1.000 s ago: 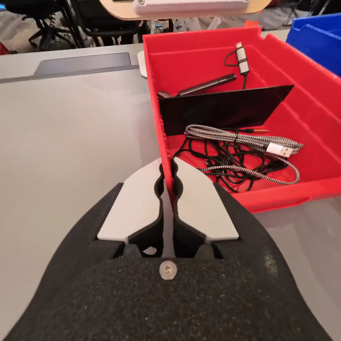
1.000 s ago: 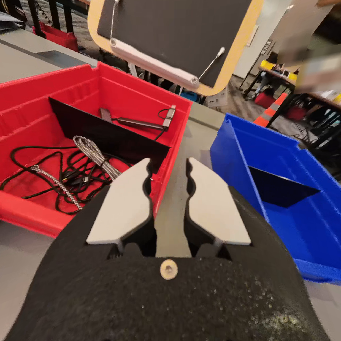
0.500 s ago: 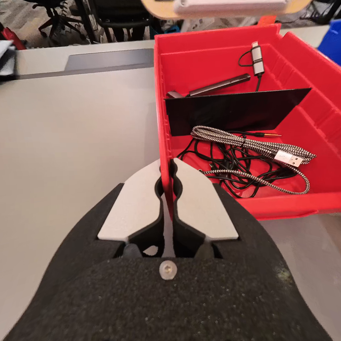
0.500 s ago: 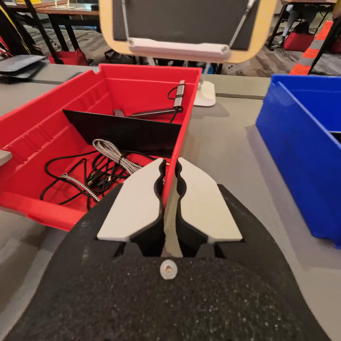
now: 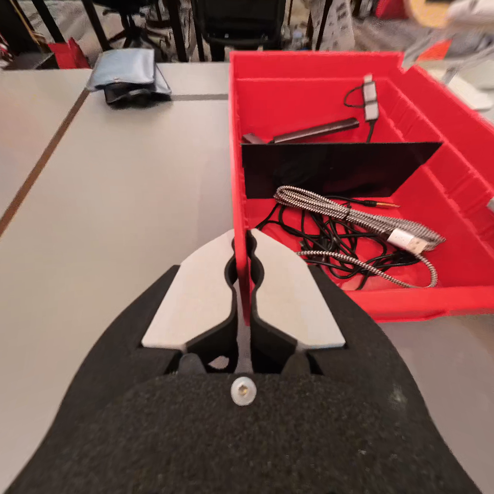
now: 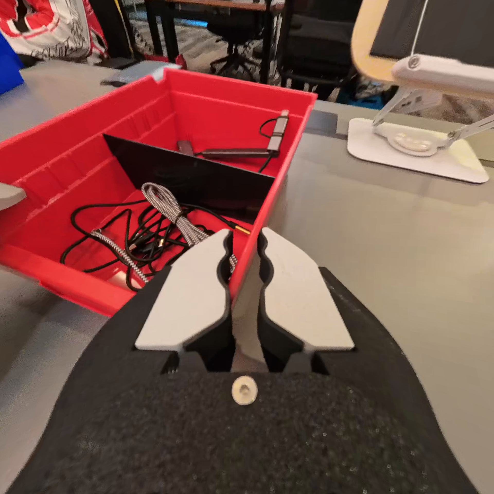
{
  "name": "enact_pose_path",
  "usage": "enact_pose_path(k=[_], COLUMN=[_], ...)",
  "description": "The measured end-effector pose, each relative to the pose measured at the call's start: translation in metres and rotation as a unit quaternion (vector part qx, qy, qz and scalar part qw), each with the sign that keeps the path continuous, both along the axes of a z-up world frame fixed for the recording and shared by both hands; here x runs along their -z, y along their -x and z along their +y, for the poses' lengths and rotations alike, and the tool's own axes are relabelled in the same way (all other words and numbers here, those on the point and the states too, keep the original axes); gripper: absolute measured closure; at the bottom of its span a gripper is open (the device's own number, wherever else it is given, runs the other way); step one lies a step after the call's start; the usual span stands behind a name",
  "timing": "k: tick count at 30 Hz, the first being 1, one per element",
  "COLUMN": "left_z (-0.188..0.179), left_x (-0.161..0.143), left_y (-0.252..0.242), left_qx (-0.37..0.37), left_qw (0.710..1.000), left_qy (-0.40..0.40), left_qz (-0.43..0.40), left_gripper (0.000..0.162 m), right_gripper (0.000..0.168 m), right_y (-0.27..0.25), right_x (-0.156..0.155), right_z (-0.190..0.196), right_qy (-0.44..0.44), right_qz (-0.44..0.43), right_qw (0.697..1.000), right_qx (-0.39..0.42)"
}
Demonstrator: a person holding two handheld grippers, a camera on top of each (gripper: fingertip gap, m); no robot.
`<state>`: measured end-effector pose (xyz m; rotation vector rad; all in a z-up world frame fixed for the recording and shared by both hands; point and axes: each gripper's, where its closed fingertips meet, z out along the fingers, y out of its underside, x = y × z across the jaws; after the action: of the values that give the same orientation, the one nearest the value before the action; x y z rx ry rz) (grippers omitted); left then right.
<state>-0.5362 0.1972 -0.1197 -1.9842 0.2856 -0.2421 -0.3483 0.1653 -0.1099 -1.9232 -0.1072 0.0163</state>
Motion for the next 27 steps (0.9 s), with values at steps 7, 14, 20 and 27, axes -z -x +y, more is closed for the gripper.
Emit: enact_pose_path(k=[7,14,20,27], left_z=[0.007,0.004,0.000,-0.011], left_x=[0.000,-0.001,0.000,-0.004], left_y=[0.003,0.001,-0.005,-0.001], left_qx=[-0.025,-0.027,-0.022,-0.029], left_qw=[1.000,0.999,0.999,0.999], left_qy=[0.004,0.001,0.002,-0.002], left_qz=[-0.017,-0.037,-0.043,0.012], left_gripper=[0.159,0.159,0.157,0.147], right_gripper=[0.146,0.132,0.126,0.129], right_y=[0.005,0.011,0.007,-0.029], right_x=[0.000,0.003,0.004,-0.053], right_z=[0.005,-0.005,-0.005,-0.066], right_qy=[-0.008,0.035,0.064,-0.052], right_qz=[0.009,0.007,-0.012,0.010], right_qw=[1.000,0.988,0.976,0.960], right_qx=[-0.025,-0.151,-0.209,-0.274])
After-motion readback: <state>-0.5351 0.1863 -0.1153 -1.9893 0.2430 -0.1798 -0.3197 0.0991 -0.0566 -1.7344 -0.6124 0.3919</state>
